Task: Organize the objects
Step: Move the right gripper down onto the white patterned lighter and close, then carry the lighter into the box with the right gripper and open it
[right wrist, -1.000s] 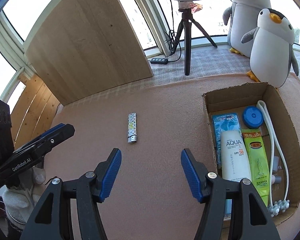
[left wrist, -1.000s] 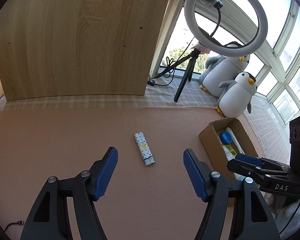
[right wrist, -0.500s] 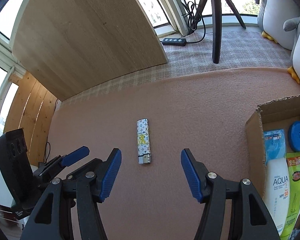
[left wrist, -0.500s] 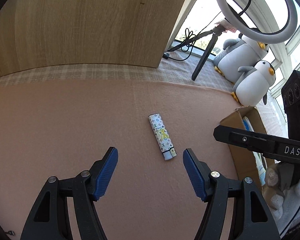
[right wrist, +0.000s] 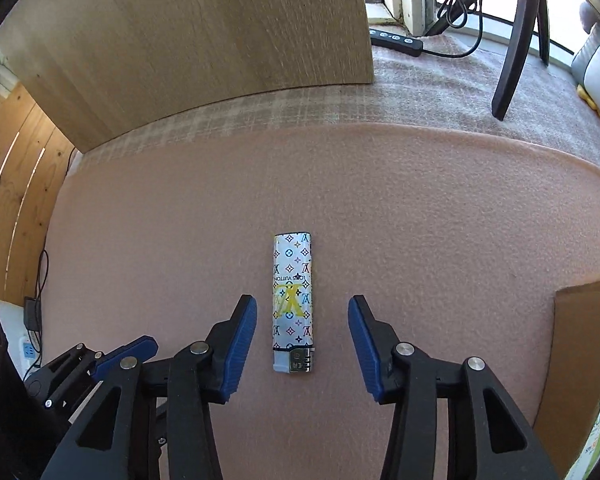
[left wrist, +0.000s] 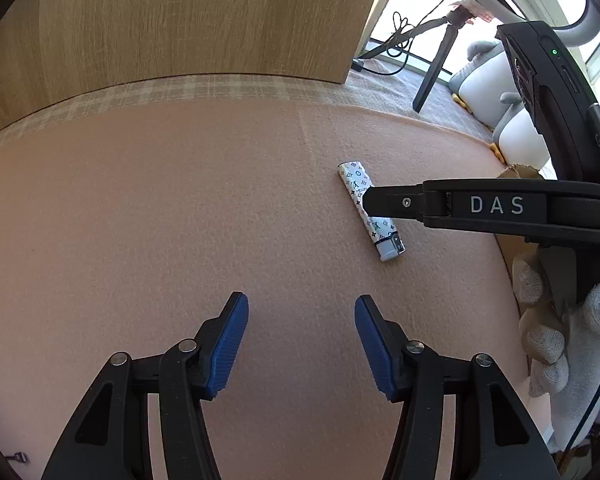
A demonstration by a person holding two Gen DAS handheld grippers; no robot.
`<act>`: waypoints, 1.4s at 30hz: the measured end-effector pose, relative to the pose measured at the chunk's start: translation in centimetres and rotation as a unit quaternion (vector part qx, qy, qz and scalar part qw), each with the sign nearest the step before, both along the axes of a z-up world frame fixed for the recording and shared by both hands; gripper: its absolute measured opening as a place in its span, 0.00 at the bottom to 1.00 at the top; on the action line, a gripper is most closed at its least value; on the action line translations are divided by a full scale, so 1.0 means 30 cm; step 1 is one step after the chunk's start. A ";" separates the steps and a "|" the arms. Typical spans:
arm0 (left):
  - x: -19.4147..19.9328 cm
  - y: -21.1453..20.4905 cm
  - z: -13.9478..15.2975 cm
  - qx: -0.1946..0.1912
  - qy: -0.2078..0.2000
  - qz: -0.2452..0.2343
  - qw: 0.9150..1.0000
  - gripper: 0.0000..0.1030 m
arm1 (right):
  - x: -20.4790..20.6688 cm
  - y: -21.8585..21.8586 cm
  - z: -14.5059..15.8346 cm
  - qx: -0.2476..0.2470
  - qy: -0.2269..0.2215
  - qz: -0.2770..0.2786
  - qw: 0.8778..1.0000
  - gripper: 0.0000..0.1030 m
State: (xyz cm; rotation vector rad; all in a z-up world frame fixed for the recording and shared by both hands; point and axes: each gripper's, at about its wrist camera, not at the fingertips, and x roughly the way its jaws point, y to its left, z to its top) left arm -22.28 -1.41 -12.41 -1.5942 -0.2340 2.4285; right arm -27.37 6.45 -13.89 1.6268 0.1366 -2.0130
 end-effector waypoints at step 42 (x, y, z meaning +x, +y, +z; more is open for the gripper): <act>0.387 0.053 0.186 -0.012 0.034 -0.016 0.999 0.58 | 0.364 0.591 0.296 -0.039 0.099 -0.097 0.990 0.20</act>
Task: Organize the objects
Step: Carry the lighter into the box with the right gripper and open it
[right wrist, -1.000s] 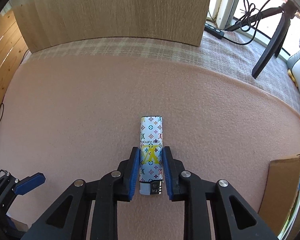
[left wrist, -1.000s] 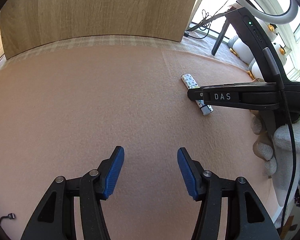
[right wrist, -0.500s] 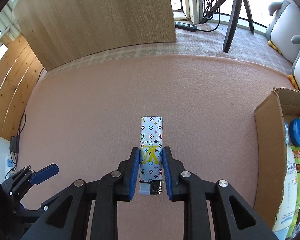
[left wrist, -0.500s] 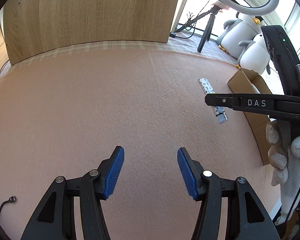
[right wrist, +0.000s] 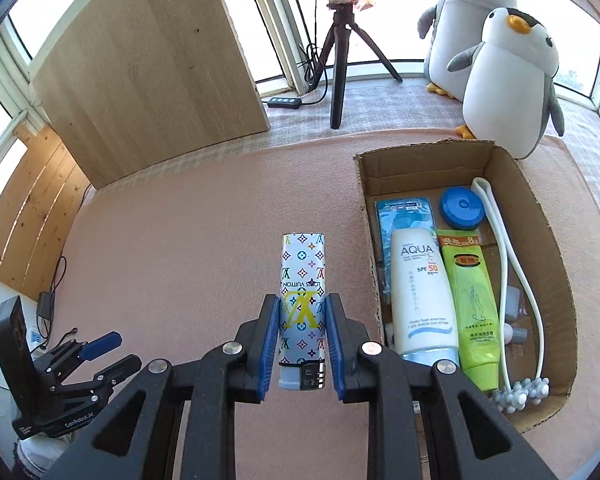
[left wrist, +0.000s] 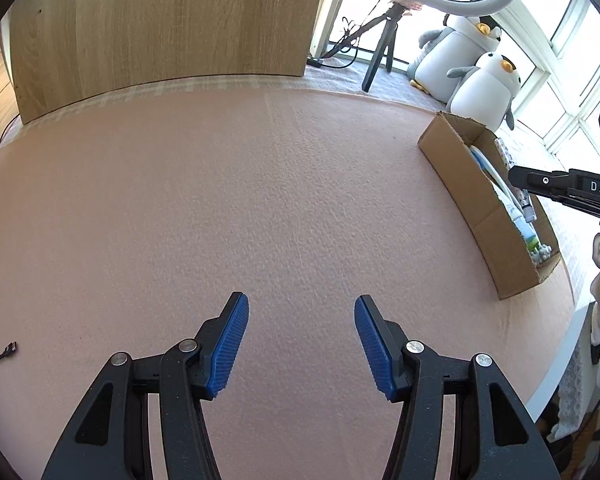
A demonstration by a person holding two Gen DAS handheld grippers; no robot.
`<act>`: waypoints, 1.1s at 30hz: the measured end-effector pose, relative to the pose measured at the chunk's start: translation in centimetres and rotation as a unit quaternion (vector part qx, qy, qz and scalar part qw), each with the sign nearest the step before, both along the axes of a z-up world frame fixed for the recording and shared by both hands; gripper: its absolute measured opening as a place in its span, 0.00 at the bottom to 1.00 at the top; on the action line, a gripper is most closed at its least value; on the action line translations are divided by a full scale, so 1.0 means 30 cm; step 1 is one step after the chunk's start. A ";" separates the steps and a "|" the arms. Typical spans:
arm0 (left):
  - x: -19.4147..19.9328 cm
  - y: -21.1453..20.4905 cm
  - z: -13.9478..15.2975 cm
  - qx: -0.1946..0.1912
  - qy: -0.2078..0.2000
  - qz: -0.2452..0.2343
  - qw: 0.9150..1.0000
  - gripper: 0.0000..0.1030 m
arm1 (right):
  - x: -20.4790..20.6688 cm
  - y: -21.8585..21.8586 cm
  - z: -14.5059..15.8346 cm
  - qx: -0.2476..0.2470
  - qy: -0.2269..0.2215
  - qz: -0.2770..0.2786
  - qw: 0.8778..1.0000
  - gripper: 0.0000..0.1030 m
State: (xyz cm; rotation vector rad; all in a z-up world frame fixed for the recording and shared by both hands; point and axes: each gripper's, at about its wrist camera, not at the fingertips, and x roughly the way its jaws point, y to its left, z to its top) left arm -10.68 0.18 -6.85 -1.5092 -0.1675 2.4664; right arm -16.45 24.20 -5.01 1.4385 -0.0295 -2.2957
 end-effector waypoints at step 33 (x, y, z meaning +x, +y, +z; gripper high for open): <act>0.071 0.096 0.021 0.001 -0.003 0.001 1.000 0.58 | -0.005 0.352 -0.033 0.035 0.023 -0.091 0.995 0.53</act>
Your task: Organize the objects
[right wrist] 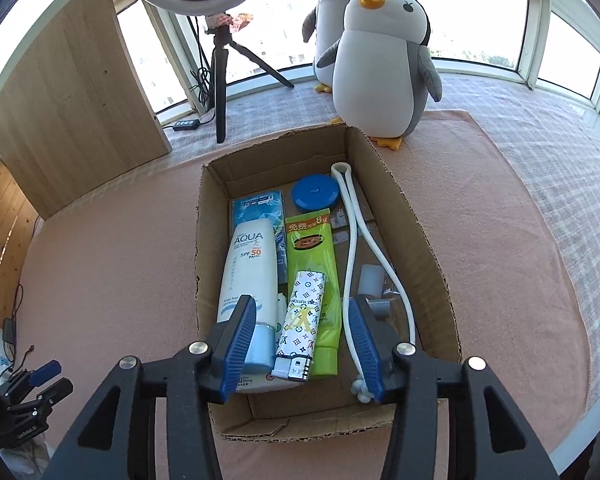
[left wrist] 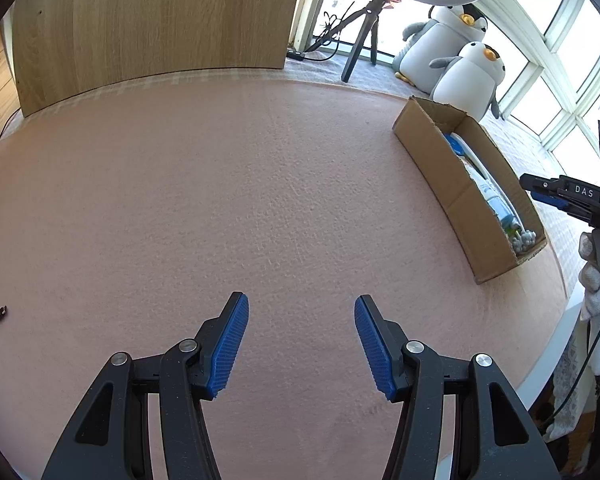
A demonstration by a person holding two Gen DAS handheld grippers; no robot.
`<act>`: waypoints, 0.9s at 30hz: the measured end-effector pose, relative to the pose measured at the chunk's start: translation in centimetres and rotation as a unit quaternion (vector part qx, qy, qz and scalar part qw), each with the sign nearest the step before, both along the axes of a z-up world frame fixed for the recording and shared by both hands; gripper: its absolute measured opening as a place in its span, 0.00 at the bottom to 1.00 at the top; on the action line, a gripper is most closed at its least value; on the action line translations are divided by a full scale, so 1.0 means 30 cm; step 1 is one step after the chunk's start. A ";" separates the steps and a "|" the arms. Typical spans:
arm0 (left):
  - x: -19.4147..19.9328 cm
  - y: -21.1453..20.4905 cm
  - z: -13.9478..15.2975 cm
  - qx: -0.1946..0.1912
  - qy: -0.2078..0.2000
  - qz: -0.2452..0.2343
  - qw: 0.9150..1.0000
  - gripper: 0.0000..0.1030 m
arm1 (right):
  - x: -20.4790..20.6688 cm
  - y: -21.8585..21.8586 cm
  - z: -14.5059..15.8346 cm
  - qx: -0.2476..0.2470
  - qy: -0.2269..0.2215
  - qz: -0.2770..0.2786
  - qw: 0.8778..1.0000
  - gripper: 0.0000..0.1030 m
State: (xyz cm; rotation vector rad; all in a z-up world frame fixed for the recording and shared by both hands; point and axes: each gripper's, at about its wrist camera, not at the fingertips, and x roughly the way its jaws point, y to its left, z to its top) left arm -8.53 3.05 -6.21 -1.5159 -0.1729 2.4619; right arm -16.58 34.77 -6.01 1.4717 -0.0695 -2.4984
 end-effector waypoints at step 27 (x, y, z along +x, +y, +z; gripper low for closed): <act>0.027 -0.130 0.091 -0.006 0.030 0.022 0.999 0.82 | 0.219 -0.267 0.066 -0.016 0.008 0.051 0.999 0.63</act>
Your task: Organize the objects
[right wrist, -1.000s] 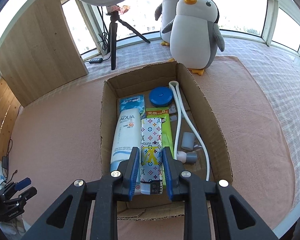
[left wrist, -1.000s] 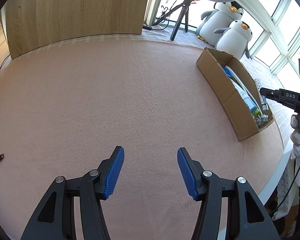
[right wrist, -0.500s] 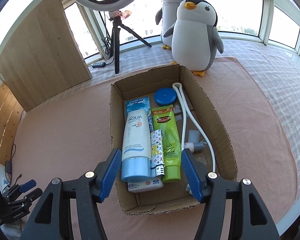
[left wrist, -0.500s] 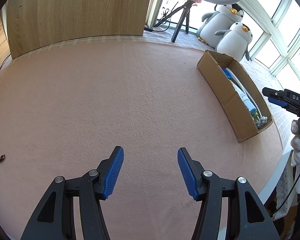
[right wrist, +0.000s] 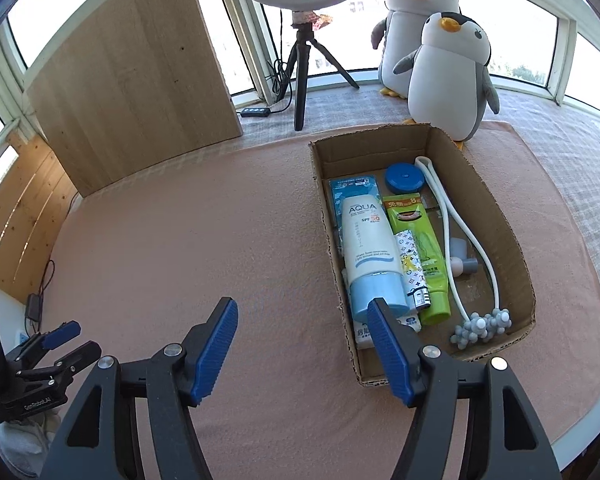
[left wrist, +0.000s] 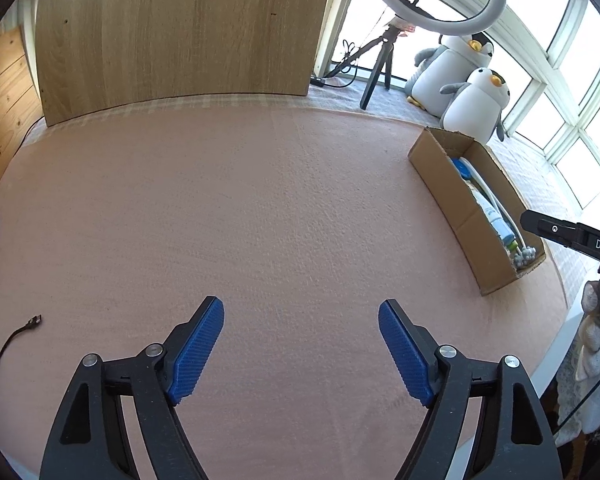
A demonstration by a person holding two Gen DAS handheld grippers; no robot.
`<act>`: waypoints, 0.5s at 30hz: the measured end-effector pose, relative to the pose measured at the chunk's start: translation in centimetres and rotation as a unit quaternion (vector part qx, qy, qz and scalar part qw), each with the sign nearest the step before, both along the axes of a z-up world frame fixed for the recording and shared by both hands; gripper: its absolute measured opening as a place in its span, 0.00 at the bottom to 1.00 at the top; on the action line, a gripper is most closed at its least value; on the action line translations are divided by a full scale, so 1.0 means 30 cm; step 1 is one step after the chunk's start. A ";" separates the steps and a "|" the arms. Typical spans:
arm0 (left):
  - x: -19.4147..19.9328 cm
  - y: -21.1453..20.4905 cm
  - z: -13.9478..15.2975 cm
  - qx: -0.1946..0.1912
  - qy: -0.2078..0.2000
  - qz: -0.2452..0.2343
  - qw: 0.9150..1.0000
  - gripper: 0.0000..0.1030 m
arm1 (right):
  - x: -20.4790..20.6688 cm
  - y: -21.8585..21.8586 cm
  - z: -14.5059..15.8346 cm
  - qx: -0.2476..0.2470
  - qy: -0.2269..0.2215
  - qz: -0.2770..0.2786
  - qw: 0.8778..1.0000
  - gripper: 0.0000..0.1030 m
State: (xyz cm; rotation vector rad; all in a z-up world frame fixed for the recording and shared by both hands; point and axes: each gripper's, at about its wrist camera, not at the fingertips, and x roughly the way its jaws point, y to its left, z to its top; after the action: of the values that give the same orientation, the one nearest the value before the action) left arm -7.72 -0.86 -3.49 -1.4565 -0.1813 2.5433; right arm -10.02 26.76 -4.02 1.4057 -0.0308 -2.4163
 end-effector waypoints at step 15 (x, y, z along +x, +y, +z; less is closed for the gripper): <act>0.054 -0.147 0.069 -0.032 0.021 0.046 0.998 0.90 | 0.185 -0.245 -0.033 0.029 0.010 0.038 0.999 0.64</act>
State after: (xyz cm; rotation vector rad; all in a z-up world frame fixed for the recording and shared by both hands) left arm -6.11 -5.26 -1.42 -1.4481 -0.1657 2.6726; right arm -4.48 19.41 -5.03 1.3819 0.0958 -2.3872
